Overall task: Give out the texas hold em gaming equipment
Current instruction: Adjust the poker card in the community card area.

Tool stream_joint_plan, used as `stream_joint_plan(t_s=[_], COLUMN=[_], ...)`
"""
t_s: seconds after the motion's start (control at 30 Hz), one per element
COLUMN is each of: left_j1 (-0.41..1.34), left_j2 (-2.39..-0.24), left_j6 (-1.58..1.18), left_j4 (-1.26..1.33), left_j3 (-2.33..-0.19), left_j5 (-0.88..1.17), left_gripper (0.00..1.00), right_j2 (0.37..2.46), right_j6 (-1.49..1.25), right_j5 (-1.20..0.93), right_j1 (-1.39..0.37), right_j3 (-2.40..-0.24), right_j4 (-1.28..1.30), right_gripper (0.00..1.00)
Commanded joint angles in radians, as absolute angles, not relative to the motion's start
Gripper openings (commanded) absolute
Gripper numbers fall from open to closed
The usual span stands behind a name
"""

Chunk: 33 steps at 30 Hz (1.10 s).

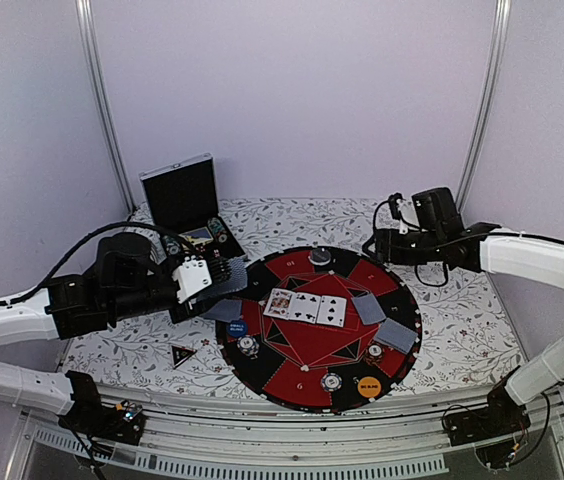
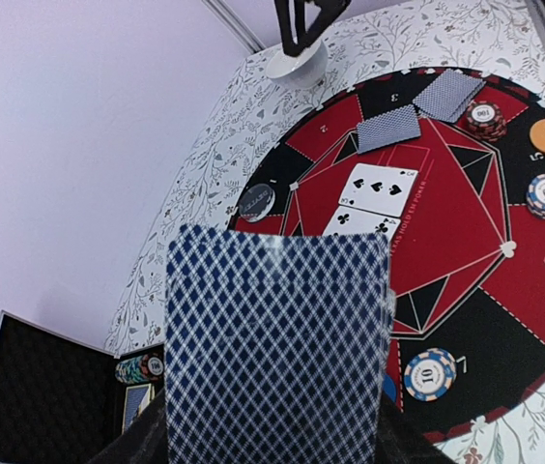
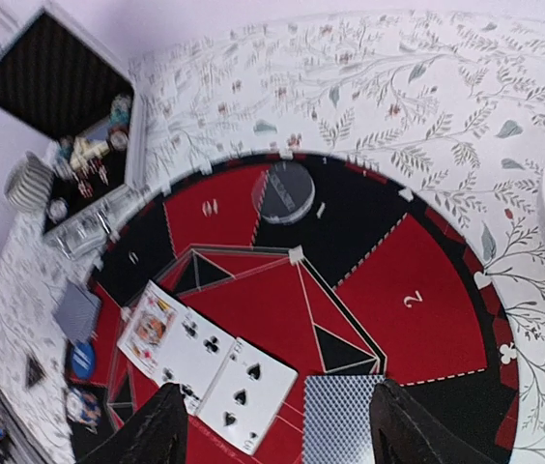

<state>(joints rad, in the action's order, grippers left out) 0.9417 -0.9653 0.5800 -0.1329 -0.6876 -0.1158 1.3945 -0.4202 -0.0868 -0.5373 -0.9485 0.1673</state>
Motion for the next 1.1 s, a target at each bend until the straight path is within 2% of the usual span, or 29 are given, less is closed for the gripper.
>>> stream_joint_plan(t_s=[0.0, 0.3, 0.67, 0.8, 0.93, 1.07], left_j1=[0.950, 0.951, 0.948, 0.949, 0.949, 0.948], left_j2=[-0.952, -0.956, -0.966, -0.961, -0.954, -0.951], left_j6=[0.581, 0.583, 0.584, 0.586, 0.586, 0.585], left_j4=[-0.112, -0.113, -0.113, -0.114, -0.113, -0.113], left_j3=[-0.690, -0.689, -0.689, -0.689, -0.687, -0.687], left_j5=[-0.106, -0.101, -0.101, -0.102, -0.101, -0.099], left_gripper=[0.54, 0.54, 0.54, 0.54, 0.54, 0.54], right_j2=[1.566, 1.800, 1.931, 1.922, 1.908, 1.877], right_j6=[-0.210, -0.172, -0.197, -0.229, -0.257, -0.296], right_j5=[-0.187, -0.074, -0.147, -0.162, -0.177, -0.191], right_j1=[-0.530, -0.529, -0.563, -0.563, -0.564, -0.563], right_j3=[-1.020, -1.118, -1.148, -1.138, -1.115, -1.084], right_j4=[0.407, 0.548, 0.554, 0.523, 0.494, 0.468], right_gripper=[0.64, 0.60, 0.41, 0.27, 0.08, 0.04])
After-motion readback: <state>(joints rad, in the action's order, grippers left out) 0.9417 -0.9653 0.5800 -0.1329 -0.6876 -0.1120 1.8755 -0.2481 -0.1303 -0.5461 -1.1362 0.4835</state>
